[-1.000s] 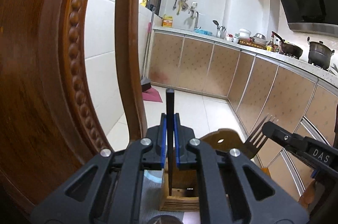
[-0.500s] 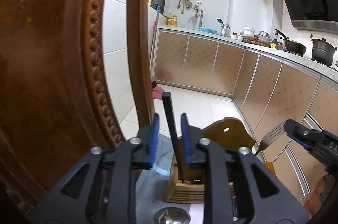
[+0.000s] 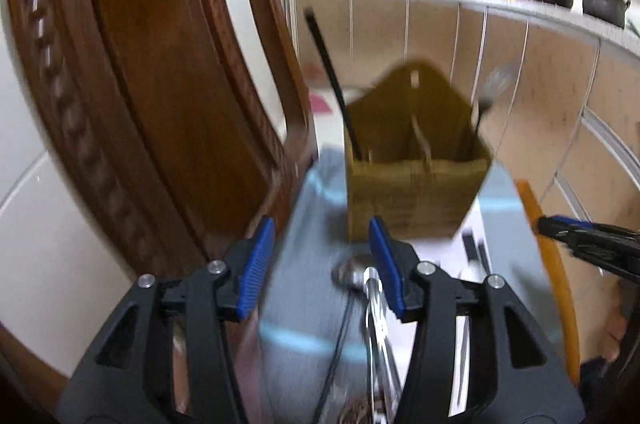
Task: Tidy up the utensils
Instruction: 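Grasp a metal spoon with the left tool while the right tool grasps the white plastic spoon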
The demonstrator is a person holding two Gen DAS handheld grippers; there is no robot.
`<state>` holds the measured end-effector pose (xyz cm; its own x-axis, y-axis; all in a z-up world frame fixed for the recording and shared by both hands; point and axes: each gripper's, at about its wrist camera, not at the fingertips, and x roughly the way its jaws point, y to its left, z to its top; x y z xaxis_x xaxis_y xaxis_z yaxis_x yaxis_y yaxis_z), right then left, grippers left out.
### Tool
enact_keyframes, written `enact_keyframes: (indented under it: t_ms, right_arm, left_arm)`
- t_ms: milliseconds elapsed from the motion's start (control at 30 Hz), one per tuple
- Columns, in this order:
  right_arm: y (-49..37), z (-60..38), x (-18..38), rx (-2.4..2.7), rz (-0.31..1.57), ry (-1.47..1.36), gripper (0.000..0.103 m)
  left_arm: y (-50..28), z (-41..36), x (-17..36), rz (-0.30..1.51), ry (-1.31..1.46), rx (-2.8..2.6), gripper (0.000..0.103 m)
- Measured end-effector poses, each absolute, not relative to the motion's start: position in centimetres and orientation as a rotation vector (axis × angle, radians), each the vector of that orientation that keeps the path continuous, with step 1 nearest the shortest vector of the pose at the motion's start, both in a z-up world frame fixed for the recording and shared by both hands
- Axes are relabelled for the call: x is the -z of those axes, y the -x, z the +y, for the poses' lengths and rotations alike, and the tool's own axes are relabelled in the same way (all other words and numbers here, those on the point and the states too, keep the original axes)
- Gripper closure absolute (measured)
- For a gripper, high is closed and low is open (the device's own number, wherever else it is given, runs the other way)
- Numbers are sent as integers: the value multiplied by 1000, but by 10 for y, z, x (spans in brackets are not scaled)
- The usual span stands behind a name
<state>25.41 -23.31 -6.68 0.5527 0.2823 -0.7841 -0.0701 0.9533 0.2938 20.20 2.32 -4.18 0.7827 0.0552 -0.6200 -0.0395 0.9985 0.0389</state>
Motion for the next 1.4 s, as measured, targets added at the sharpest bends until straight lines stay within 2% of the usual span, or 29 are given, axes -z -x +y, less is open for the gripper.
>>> enact_keyframes:
  t_ms: [233, 300, 367, 600, 700, 767, 900, 933, 967, 1000, 1067, 1167, 1267, 1400]
  right_arm:
    - [-284, -187, 105, -268, 1154, -170, 75]
    - [-286, -180, 109, -269, 1181, -142, 94]
    - [-283, -177, 109, -276, 1171, -130, 101]
    - [-272, -189, 100, -272, 1118, -158, 101]
    - [-268, -197, 99, -295, 1118, -184, 101]
    - [-266, -202, 99, -302, 1115, -195, 101]
    - [-264, -211, 98, -318, 1107, -225, 101]
    - [-265, -211, 98, -321, 1106, -230, 101]
    - [-265, -213, 99, -323, 1104, -235, 101]
    - [-265, -215, 99, -324, 1102, -240, 101]
    - [-266, -216, 99, -323, 1096, -246, 101]
    - [-267, -220, 100, -321, 1095, -261, 101]
    - [-268, -223, 102, -311, 1100, -261, 101]
    - [-268, -224, 106, -289, 1117, -253, 101]
  left_arm:
    - [-203, 31, 69, 779, -53, -56, 48]
    - [-207, 35, 73, 807, -50, -47, 46]
    - [-212, 34, 78, 837, -36, -22, 44]
    - [-239, 12, 105, 955, -65, 16, 42]
    - [-253, -7, 115, 980, -117, 25, 38]
    - [-266, -17, 124, 1012, -151, 28, 32]
    - [-287, -20, 139, 1084, -167, 3, 32]
    - [-290, -19, 142, 1095, -166, -2, 33]
    - [-291, -18, 143, 1100, -154, 4, 39]
    - [-293, -16, 145, 1113, -131, 14, 51]
    - [-293, -13, 147, 1124, -105, 16, 65]
    - [-288, -15, 145, 1107, -103, 39, 78]
    - [-275, -17, 138, 1088, -103, 70, 86]
    - [-257, -26, 132, 1078, -129, 134, 93]
